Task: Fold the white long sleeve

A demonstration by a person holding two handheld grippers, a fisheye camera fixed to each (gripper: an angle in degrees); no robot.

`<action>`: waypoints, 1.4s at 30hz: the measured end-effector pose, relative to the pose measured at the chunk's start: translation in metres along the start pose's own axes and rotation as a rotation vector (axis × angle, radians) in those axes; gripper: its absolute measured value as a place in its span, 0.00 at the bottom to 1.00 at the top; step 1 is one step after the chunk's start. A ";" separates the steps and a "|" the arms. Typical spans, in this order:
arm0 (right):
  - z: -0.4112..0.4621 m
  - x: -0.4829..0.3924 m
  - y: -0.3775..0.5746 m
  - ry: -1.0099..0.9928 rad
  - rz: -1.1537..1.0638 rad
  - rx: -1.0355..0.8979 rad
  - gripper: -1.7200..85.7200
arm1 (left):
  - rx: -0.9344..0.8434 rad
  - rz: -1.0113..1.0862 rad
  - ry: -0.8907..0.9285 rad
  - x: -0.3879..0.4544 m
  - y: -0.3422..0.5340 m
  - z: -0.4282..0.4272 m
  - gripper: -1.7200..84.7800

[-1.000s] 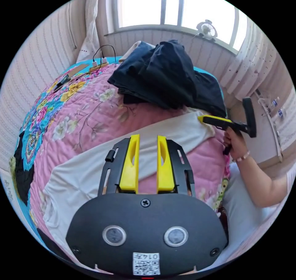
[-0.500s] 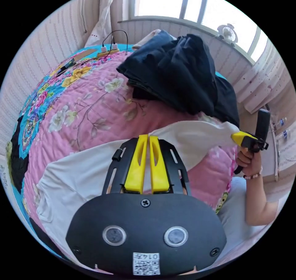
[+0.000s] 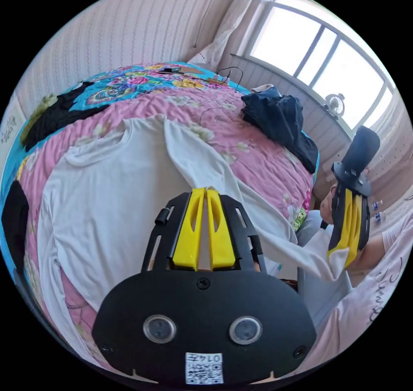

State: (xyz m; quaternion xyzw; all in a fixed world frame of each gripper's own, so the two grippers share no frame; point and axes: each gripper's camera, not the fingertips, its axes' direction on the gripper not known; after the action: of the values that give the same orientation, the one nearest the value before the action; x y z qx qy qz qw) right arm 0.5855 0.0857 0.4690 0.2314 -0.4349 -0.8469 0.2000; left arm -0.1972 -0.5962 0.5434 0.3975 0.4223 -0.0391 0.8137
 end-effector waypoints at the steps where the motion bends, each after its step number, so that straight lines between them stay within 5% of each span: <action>1: 0.038 -0.002 0.004 0.000 0.011 -0.048 0.03 | 0.003 -0.040 0.008 -0.016 0.016 -0.008 0.01; 14: 0.309 0.003 0.085 0.219 0.004 -0.352 0.09 | 0.014 -0.258 0.036 -0.124 0.137 -0.096 0.01; 19: 0.333 0.012 0.140 0.132 0.014 -0.331 0.09 | -0.004 -0.218 -0.030 -0.122 0.187 -0.160 0.01; 26: 0.304 0.124 0.224 0.318 0.337 -0.201 0.10 | -0.088 -0.223 0.040 -0.098 0.241 -0.208 0.08; 34: 0.330 0.195 0.265 0.459 0.396 -0.195 0.11 | -0.133 -0.080 -0.087 -0.090 0.270 -0.234 0.07; 39: 0.383 0.219 0.263 0.409 0.309 -0.276 0.11 | 0.017 -0.266 -0.065 -0.122 0.304 -0.317 0.05; 42: 0.419 0.238 0.233 0.337 0.206 -0.310 0.10 | 0.164 -0.440 -0.228 -0.154 0.351 -0.393 0.04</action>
State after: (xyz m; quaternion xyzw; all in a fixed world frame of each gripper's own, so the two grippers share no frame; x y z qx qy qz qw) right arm 0.1872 0.1011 0.8264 0.2902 -0.2817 -0.8282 0.3880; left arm -0.4134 -0.1321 0.7403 0.3538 0.3996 -0.2937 0.7930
